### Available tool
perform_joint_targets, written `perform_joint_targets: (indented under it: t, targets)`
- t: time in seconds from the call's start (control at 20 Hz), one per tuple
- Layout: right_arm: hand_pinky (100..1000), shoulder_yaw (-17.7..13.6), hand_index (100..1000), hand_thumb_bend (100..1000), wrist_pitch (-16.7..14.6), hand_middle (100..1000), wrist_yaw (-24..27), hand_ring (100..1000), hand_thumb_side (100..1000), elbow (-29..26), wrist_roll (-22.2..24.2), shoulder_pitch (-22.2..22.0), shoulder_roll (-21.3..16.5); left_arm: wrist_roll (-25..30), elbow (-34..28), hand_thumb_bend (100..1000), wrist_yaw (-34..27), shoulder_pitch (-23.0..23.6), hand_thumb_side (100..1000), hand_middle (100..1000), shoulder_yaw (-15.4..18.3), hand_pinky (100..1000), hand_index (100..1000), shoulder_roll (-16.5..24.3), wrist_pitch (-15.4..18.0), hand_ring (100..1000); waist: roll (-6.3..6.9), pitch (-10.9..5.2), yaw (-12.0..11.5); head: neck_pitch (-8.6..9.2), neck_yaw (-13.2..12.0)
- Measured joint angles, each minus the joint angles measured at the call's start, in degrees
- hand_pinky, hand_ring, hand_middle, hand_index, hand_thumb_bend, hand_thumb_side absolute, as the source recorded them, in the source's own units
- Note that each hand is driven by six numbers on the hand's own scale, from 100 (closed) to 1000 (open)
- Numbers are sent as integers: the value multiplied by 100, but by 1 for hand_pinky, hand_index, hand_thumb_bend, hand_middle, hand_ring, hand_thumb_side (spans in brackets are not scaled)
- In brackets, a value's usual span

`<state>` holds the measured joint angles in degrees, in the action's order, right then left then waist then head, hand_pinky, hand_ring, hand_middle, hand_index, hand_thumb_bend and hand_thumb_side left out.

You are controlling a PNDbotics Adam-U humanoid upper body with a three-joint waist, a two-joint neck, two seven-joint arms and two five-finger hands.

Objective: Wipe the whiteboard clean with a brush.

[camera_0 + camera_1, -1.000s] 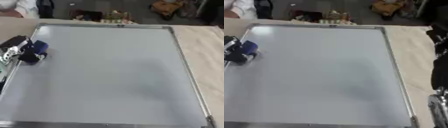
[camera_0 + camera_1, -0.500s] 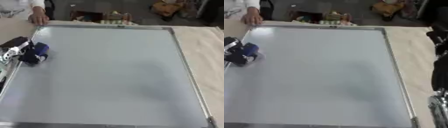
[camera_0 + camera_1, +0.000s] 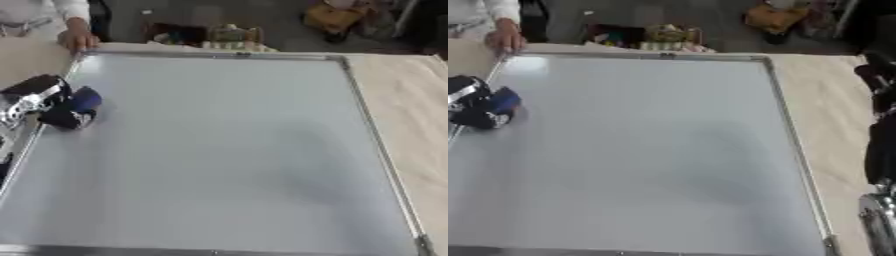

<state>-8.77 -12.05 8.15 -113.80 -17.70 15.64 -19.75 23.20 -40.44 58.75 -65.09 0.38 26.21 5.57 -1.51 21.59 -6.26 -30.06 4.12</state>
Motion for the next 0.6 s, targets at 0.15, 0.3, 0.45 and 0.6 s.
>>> perform_joint_targets:
  t: [0.15, 0.3, 0.45, 0.6]
  targets:
    - [922, 0, 868, 229, -1, 579, 0, 910, 871, 0, -1, -1, 0, 48, -12, 391, -26, 0, 434, 684, 4, 655, 132, 4, 48, 761, -3, -1, -4, 1, -2]
    - [922, 0, 868, 230, -1, 579, 0, 910, 871, 0, -1, -2, 0, 81, -32, 408, -47, 0, 450, 685, 5, 657, 132, 6, 82, 761, -14, -3, -6, 2, -6]
    - [922, 0, 868, 230, 0, 577, 0, 910, 871, 0, -2, -2, 0, 127, -35, 367, -105, 0, 457, 676, 22, 653, 133, 21, 109, 755, -19, -3, -8, 4, -20]
    - [923, 0, 869, 235, 1, 577, 0, 910, 871, 0, -3, -2, 0, 186, -35, 323, -194, 0, 484, 666, 35, 649, 133, 31, 100, 747, -20, -3, -8, 42, -23]
